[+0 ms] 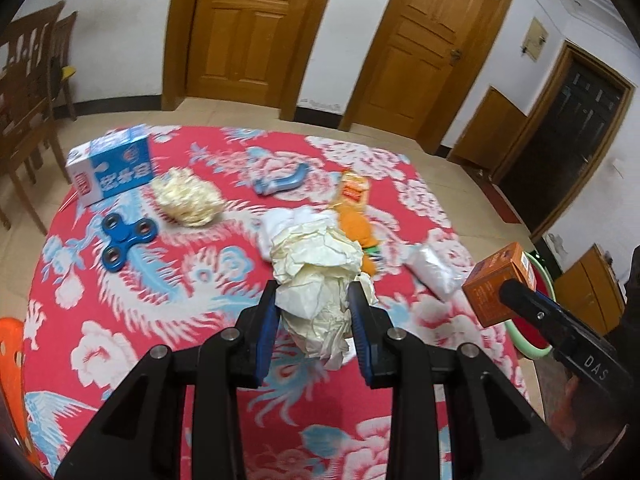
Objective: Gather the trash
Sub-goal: 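Lift the paper with the left gripper while the right gripper grasps the orange box, then carry the orange box with the right gripper over the bucket and release it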
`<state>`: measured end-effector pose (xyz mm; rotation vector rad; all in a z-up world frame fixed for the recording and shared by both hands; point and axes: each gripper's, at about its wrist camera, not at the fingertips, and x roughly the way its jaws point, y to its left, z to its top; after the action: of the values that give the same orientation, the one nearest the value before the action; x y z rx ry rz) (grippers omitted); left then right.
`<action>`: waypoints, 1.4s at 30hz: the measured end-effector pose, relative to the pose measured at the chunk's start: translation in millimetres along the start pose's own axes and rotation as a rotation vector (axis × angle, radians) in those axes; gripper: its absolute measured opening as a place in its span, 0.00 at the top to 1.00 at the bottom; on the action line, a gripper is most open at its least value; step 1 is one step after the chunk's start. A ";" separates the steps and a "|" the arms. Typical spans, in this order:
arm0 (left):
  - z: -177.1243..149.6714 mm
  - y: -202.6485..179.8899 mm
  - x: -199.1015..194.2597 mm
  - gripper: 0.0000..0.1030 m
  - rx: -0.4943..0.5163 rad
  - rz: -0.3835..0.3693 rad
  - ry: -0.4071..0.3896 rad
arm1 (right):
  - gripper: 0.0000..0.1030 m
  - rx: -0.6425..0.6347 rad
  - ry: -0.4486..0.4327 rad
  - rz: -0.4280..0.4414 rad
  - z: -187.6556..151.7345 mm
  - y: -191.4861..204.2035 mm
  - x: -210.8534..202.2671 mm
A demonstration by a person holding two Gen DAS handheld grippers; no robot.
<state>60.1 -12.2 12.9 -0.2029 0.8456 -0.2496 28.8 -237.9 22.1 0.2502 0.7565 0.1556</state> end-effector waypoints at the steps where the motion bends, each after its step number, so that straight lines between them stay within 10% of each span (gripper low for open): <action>1: 1.8 -7.2 0.0 0.67 0.014 -0.011 0.000 | 0.45 0.005 -0.007 -0.006 0.3 -3.3 -3.9; 42: -0.4 -264.0 109.1 0.67 0.410 -0.320 0.168 | 0.45 0.430 -0.058 -0.339 -37.8 -247.1 -52.3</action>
<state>93.2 -295.9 7.6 0.0706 0.9070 -0.7394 -22.7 -480.4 -38.9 0.5260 0.7585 -0.3388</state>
